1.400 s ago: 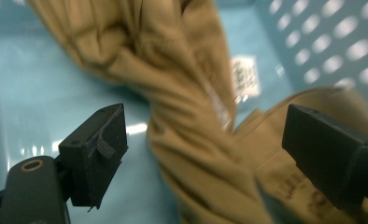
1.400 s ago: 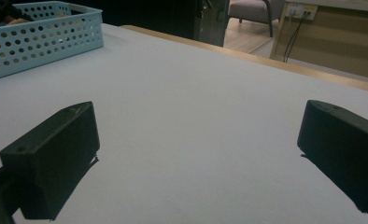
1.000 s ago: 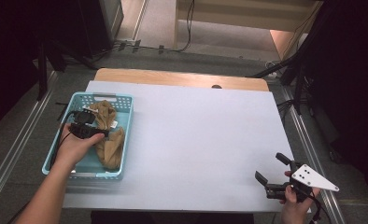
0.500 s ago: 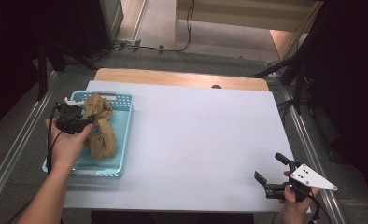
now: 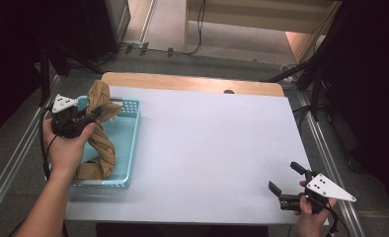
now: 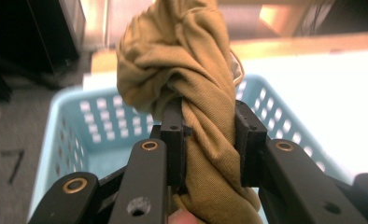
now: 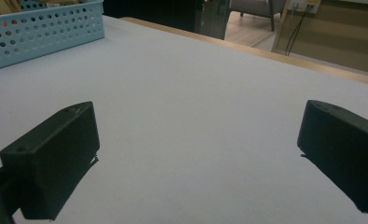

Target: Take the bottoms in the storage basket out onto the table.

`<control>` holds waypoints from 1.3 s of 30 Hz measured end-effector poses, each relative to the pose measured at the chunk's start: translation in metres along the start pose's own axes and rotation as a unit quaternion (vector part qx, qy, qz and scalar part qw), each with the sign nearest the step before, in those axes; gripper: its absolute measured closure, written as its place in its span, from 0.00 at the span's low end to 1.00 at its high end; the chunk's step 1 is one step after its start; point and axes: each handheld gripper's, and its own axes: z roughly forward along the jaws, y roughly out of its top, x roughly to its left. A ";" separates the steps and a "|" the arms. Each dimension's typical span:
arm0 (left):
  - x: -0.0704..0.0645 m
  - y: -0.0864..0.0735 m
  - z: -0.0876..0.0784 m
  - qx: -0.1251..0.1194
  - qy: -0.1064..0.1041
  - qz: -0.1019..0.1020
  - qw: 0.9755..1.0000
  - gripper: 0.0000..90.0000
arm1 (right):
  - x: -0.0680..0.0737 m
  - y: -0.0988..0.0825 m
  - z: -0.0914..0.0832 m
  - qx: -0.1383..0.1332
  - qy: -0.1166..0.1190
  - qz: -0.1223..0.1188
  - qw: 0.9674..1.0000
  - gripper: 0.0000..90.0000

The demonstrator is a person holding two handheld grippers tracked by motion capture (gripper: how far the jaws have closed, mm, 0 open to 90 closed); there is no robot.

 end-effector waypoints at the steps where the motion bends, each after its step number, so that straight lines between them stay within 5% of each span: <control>1: -0.002 0.004 -0.003 -0.012 -0.006 0.001 1.000 0.78 | 0.000 0.000 0.000 0.000 0.000 0.000 1.000 0.00; 4: -0.008 0.016 -0.010 -0.040 -0.028 0.010 0.999 0.78 | 0.000 0.000 0.001 0.001 0.000 0.002 1.000 0.00; 7: -0.015 0.023 -0.012 -0.044 -0.032 0.021 0.998 0.77 | 0.000 -0.001 0.002 0.003 0.001 0.003 1.000 0.00; 13: -0.012 0.001 -0.003 0.033 -0.045 0.012 0.998 0.77 | 0.000 -0.001 0.001 0.002 -0.001 0.000 1.000 0.00; 14: -0.008 -0.009 0.003 0.075 -0.050 0.003 0.996 0.76 | -0.001 -0.001 0.001 0.001 -0.001 0.002 1.000 0.00; 15: -0.008 -0.009 0.003 0.075 -0.050 0.003 0.996 0.76 | -0.001 -0.001 0.001 0.001 -0.001 0.002 1.000 0.00; 19: -0.002 -0.023 0.014 0.156 -0.052 -0.004 0.986 0.71 | -0.002 -0.002 0.002 0.003 -0.002 0.003 1.000 0.00; 22: -0.001 -0.027 0.018 0.184 -0.047 0.010 0.982 0.58 | 0.000 -0.001 0.002 0.005 -0.002 0.001 1.000 0.00; 25: -0.001 -0.027 0.017 0.189 -0.070 0.013 0.979 0.41 | 0.000 -0.001 0.002 0.005 -0.002 0.001 1.000 0.00; 26: -0.001 -0.027 0.017 0.199 -0.088 0.020 0.976 0.34 | -0.001 -0.002 0.003 0.004 -0.003 0.000 1.000 0.00; 27: -0.001 -0.027 0.017 0.199 -0.088 0.020 0.976 0.29 | -0.001 -0.002 0.003 0.004 -0.003 0.000 1.000 0.00; 33: -0.004 -0.033 0.021 0.245 -0.146 0.047 0.957 0.03 | -0.001 -0.002 0.003 0.007 -0.002 0.001 1.000 0.00; 38: -0.009 -0.038 0.026 0.280 -0.185 0.077 0.939 0.00 | -0.001 -0.002 0.003 0.008 -0.004 0.002 1.000 0.00; 39: -0.010 -0.038 0.026 0.284 -0.186 0.085 0.937 0.00 | -0.001 -0.002 0.003 0.008 -0.005 0.001 1.000 0.00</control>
